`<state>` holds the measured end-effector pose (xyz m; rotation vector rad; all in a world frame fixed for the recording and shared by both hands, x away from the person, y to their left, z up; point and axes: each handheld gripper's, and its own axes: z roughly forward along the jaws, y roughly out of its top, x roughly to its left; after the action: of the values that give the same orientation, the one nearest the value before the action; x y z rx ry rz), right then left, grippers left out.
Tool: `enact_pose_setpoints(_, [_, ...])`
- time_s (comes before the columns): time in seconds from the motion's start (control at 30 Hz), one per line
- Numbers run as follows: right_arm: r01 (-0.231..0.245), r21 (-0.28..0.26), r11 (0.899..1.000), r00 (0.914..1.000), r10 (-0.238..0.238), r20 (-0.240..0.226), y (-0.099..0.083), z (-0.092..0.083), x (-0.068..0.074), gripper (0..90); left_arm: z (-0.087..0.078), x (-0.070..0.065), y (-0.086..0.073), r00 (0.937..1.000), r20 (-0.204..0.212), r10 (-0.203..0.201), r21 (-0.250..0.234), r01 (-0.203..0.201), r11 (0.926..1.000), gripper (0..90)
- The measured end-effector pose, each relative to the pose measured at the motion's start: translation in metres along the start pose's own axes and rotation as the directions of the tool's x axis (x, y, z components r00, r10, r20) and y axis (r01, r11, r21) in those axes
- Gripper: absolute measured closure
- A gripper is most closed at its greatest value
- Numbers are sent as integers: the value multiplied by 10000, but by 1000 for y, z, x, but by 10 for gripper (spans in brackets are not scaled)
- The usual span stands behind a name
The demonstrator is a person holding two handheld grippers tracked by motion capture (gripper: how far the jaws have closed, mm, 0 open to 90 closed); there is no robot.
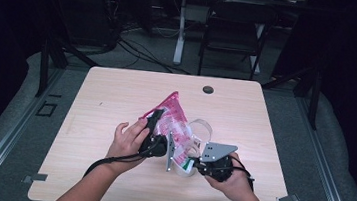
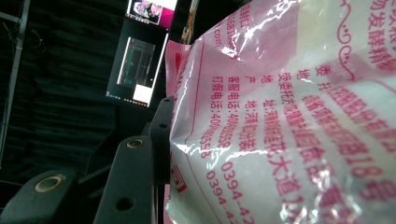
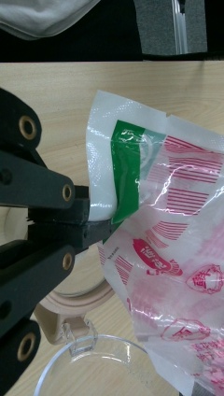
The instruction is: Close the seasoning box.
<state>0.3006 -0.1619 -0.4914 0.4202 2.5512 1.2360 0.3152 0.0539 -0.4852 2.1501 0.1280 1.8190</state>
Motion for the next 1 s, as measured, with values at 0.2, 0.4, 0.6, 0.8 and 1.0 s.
enact_pose_setpoints(0.2, [-22, -2, 10000, 10000, 22, -15, 0, 1, 0, 900, 0, 0, 1, 10000, 6, -17, -3, 17, 10000, 592])
enact_pose_setpoints(0.4, [-87, -63, 9999, 10000, 87, 5, -1, 1, 0, 900, -1, 0, 1, 10000, -34, 42, -47, -42, 10000, 592])
enact_pose_setpoints(0.6, [-65, 12, 10000, 10000, 65, -13, -1, 2, 0, 900, -1, -1, 1, 10000, 3, 50, -12, -50, 10000, 592])
enact_pose_setpoints(0.8, [-26, 36, 10000, 10000, 26, -69, -1, 2, 0, 900, 0, -1, 1, 10000, -15, 40, -47, -41, 10000, 592])
enact_pose_setpoints(1.0, [-23, 35, 10000, 10000, 23, -74, -1, 3, 0, 900, -1, -1, 2, 10000, -12, 52, -25, -52, 10000, 592])
